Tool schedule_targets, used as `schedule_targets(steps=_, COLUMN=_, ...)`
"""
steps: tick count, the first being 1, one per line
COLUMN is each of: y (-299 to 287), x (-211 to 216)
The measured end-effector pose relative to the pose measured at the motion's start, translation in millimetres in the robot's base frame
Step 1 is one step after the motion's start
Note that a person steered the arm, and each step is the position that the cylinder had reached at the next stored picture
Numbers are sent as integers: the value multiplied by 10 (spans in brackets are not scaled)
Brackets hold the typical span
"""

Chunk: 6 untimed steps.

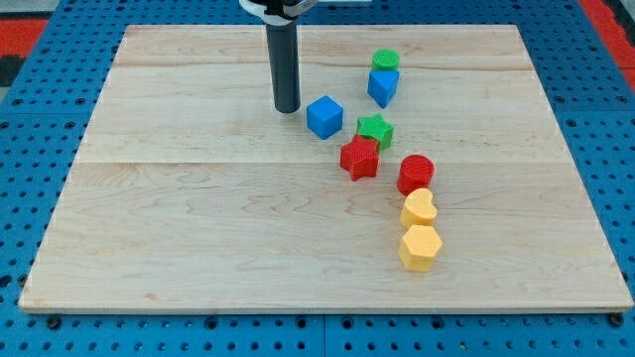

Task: Drag the blue triangle close to the top side of the green star

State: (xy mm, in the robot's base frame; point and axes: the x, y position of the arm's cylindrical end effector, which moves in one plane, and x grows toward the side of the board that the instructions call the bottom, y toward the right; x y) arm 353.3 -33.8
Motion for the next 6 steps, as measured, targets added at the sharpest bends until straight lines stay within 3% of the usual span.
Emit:
schedule_targets(steps=2, y=408, x=92)
schedule_targets(steps=4, y=337, x=-964)
schedule_targets(steps=5, y=946, x=-940)
schedule_targets(steps=6, y=1246, x=-605)
